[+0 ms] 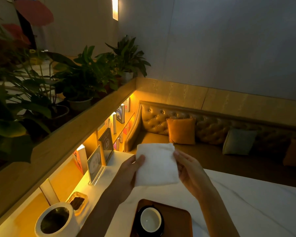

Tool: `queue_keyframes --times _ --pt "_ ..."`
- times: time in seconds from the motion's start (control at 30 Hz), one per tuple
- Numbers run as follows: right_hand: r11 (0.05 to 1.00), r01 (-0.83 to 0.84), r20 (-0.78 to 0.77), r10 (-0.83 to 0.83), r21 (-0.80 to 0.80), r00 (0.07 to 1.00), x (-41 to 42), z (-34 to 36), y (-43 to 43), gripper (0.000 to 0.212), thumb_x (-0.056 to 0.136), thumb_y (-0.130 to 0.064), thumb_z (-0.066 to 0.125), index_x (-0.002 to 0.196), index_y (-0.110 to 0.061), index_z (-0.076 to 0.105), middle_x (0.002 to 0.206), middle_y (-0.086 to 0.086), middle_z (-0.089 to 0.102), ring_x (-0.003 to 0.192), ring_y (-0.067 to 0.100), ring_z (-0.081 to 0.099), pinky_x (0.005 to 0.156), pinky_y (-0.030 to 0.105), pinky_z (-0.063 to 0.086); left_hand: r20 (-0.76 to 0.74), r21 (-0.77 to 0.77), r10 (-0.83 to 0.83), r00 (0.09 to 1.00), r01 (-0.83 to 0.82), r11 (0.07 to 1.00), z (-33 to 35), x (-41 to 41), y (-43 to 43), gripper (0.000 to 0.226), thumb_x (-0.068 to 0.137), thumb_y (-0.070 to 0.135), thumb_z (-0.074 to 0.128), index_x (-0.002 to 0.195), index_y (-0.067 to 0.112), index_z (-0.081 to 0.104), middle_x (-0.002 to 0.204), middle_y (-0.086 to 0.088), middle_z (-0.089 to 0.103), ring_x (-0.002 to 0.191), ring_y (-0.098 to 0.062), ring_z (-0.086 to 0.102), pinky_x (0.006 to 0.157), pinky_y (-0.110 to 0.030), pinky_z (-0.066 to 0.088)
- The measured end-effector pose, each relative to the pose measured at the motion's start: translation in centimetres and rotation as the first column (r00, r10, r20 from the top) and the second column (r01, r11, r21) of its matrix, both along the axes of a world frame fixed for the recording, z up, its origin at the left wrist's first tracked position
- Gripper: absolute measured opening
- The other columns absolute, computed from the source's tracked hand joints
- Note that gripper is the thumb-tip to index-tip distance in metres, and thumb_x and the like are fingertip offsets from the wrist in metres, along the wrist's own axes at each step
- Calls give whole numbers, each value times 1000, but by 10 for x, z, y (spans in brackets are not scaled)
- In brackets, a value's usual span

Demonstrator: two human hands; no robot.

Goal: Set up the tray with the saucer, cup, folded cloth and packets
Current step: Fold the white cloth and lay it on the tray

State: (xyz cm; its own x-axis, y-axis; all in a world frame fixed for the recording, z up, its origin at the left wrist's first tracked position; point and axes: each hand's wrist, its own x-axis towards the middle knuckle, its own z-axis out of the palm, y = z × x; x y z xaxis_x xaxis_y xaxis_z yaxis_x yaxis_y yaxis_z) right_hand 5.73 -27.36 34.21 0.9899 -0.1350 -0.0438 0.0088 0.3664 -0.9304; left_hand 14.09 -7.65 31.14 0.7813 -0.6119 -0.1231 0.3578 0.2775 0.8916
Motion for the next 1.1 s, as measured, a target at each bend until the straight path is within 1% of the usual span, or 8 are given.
queue_keyframes --times 0.1,0.23,0.43,0.53,0.63,0.77,0.93,1.1 --pt "995 -83 -120 90 59 989 -4 -17 -5 39 95 -25 55 128 -4 56 123 23 63 113 37 62 86 40 58 80 87 76 994 -83 993 5 -2 -5 44 91 35 56 132 20 50 123 -7 66 108 -27 67 87 -44 58" --pt "994 -101 -151 105 32 983 -11 -30 -16 44 89 -16 64 131 -8 55 127 19 63 117 35 61 83 35 58 148 204 56 987 -85 975 -1 -4 -5 40 92 37 54 128 20 53 119 -5 67 105 -23 68 84 -39 60" --pt "986 -160 -183 150 -41 971 -23 -30 -33 46 89 -7 61 134 -5 50 131 18 60 122 32 57 97 37 53 128 359 -239 963 179 916 -4 1 10 51 75 46 65 120 23 58 112 1 72 100 -18 71 76 -34 61" --pt "984 -128 -201 102 -123 974 -27 -33 -34 46 86 -2 62 131 -5 53 125 13 66 117 28 62 92 33 55 128 345 -301 945 242 907 -3 2 14 42 80 34 68 120 23 58 111 -1 73 102 -22 71 76 -37 61" --pt "991 -17 -120 2 -130 993 -32 -32 -35 42 82 -3 65 124 -10 60 120 11 69 112 26 65 83 29 58 209 276 -259 943 197 941 -1 1 13 31 89 13 62 119 21 61 111 -5 73 102 -27 70 77 -41 61" --pt "970 131 41 -125 -206 991 -38 -21 -31 26 79 -4 64 97 -19 75 113 8 72 105 23 68 77 29 59 353 216 -185 917 113 970 1 -6 9 39 93 0 52 107 29 73 116 -2 71 110 -23 66 80 -42 61" --pt "875 94 151 -25 -475 988 -48 -2 -28 53 85 18 48 69 -26 73 109 -13 70 104 7 64 67 25 59 477 179 -170 862 94 979 9 -9 13 58 96 -8 41 90 36 78 112 20 67 113 -12 61 77 -35 61" --pt "847 131 255 5 -515 967 -55 6 -25 62 83 25 44 66 -26 73 104 -3 70 102 7 64 67 24 59 629 174 -214 748 133 976 19 -17 19 69 93 -17 36 89 39 77 117 14 66 115 -13 60 76 -29 60"
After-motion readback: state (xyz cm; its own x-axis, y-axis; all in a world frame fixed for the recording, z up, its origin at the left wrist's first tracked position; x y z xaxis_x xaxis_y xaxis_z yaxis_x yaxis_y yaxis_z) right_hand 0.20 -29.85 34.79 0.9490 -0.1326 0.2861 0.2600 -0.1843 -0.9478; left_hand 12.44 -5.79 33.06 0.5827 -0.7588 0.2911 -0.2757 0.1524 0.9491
